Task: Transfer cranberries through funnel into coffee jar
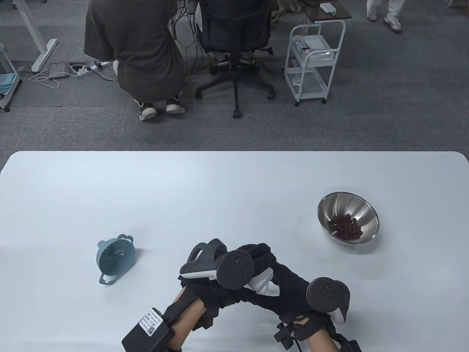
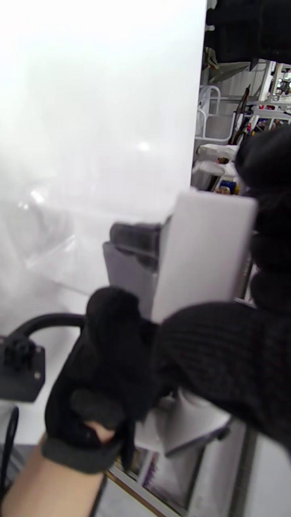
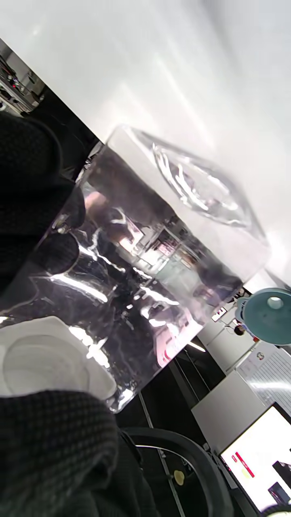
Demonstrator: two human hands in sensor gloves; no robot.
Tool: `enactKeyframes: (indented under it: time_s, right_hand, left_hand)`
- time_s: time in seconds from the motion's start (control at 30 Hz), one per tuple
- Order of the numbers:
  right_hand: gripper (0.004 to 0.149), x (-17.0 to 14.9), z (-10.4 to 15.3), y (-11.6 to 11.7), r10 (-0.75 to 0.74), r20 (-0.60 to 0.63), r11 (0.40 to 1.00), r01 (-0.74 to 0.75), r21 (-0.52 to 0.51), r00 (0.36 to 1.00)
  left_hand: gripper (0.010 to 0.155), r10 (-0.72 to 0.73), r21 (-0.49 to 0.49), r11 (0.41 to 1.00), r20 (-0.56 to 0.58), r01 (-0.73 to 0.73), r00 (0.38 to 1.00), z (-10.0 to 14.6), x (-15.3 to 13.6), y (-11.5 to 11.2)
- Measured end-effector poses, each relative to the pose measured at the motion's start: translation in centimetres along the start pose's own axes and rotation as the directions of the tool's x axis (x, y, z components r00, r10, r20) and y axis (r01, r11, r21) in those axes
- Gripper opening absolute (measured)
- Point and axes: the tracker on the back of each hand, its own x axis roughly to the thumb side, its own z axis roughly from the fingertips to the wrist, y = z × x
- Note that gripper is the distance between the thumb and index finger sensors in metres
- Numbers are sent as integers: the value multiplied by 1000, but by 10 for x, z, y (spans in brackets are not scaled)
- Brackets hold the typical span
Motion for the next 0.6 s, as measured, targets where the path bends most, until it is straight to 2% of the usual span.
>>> enactKeyframes:
  time_s: [0.2, 0.3, 0.4, 0.53, 0.6]
  right_hand:
    - [91, 0, 0, 2, 25, 0, 1000, -25, 13, 1000]
    - [91, 2, 0, 4, 36, -6, 999, -36, 3, 999]
    - [91, 5, 1, 4, 65, -11, 997, -66, -32, 998]
    - [91, 8, 2, 5, 121, -31, 989, -123, -76, 992]
    - [91, 7, 1, 5, 130, -33, 988, -132, -74, 991]
  left_hand:
    - [83, -97, -3, 995, -65, 97, 993, -8, 6, -1]
    - [85, -176, 15, 983, -170, 181, 970, -13, 8, 0]
    - [88, -219, 34, 971, -285, 238, 933, -18, 10, 1]
    - [91, -281, 11, 947, -462, 322, 841, -27, 14, 0]
    - [92, -295, -24, 945, -491, 325, 820, -30, 15, -1]
